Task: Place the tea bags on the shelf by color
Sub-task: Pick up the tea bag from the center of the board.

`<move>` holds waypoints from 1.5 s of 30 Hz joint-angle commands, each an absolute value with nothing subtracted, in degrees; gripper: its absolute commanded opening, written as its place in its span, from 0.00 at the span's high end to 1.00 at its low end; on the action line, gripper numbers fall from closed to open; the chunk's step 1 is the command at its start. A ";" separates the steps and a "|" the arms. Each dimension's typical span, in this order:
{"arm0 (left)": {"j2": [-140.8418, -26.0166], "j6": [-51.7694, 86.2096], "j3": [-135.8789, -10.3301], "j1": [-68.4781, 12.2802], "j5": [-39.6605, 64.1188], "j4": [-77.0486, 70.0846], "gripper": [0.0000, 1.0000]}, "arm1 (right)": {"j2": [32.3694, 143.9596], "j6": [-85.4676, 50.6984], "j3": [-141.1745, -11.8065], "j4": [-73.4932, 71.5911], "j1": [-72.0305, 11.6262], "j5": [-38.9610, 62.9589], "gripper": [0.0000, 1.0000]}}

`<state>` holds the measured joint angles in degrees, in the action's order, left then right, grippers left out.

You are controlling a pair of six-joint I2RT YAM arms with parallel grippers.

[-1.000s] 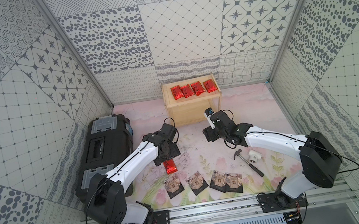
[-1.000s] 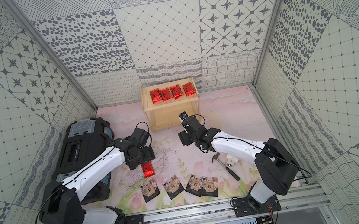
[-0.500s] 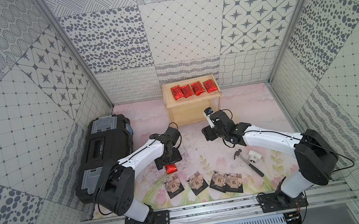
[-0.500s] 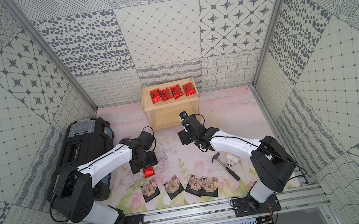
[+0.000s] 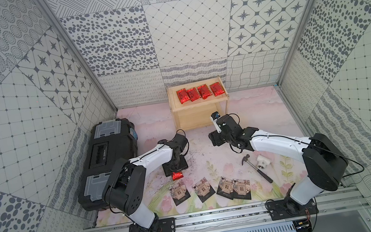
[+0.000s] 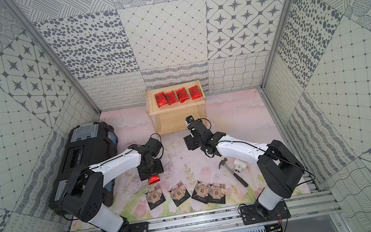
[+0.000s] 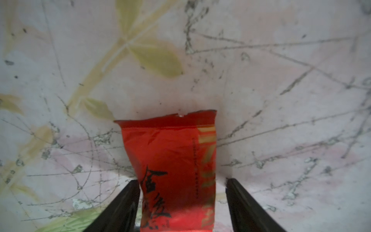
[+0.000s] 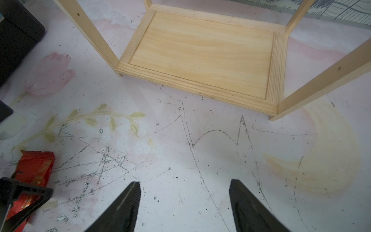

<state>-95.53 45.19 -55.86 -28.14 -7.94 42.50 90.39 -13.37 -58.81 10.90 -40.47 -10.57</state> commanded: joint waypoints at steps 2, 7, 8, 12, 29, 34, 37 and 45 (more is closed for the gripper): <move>-95.63 44.76 -54.76 -27.05 -8.67 41.52 0.33 | 91.57 -14.40 -60.09 10.19 -40.49 -10.89 0.25; -95.29 44.72 -53.91 -26.33 -8.56 40.46 0.37 | 91.67 -14.50 -60.34 10.72 -40.45 -11.06 0.25; -95.28 44.73 -53.74 -26.33 -8.54 40.35 0.38 | 91.67 -14.50 -60.43 10.80 -40.45 -11.06 0.25; -95.27 44.82 -53.53 -26.19 -8.39 39.87 0.43 | 91.85 -14.77 -60.69 11.24 -40.56 -10.99 0.26; -89.25 44.05 -54.12 -26.20 -9.79 41.88 0.49 | 91.33 -15.21 -61.09 11.86 -40.82 -11.82 0.26; -85.94 42.91 -55.52 -26.44 -9.52 44.10 0.51 | 90.61 -14.59 -60.70 11.95 -40.82 -13.10 0.26; -83.49 40.86 -58.67 -26.81 -9.88 47.38 0.52 | 90.08 -13.91 -60.36 11.95 -40.78 -14.50 0.26; -80.09 33.98 -75.00 -27.13 -14.19 57.99 0.52 | 89.34 -12.84 -60.00 11.74 -40.54 -15.73 0.26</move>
<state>-81.36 40.29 -67.07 -26.94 -9.96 48.75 91.13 -13.76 -59.40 12.71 -40.53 -14.35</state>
